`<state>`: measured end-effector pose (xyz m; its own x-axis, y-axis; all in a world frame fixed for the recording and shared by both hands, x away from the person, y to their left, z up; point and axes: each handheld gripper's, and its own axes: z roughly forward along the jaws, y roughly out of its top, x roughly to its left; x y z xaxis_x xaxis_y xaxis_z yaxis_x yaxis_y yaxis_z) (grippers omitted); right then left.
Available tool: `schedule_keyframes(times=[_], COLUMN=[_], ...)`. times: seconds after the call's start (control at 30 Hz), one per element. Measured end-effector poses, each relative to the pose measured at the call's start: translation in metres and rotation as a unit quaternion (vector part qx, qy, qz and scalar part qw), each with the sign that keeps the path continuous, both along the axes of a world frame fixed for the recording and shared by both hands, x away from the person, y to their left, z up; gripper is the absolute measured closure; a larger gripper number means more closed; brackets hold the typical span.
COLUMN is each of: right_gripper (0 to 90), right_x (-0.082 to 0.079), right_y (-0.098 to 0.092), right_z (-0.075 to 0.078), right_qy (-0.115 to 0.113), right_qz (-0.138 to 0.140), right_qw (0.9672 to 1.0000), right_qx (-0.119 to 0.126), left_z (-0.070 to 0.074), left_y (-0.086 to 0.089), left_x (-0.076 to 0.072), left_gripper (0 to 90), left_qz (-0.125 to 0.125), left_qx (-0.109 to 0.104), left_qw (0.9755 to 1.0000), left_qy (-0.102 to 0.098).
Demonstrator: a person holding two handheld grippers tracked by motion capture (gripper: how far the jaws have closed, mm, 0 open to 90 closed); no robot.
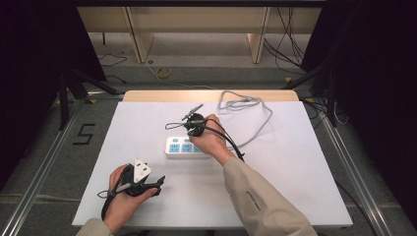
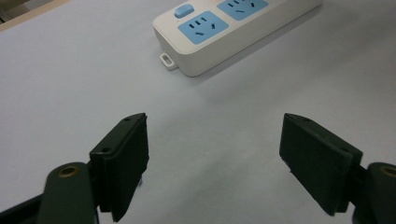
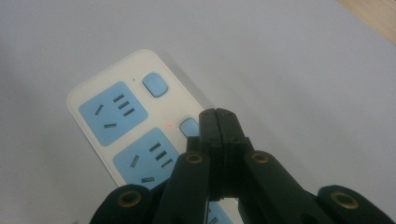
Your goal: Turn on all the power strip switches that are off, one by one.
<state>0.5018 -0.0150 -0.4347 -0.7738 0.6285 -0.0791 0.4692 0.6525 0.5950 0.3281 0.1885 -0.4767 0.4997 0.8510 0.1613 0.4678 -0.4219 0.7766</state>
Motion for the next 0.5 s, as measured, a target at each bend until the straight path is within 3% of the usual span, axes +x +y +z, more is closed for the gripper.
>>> schedule_keyframes(times=[0.5], right_gripper=[90.0], right_x=[0.000], right_y=[0.012], right_z=[-0.001], right_qy=[-0.001], right_qz=[0.009], right_qw=[0.9999], right_qx=[-0.004], left_z=[0.000], left_y=[0.000], left_x=[0.000], left_gripper=[23.8], left_qz=[0.000], left_qx=[-0.002], left_qw=[1.0000], left_qy=[-0.001])
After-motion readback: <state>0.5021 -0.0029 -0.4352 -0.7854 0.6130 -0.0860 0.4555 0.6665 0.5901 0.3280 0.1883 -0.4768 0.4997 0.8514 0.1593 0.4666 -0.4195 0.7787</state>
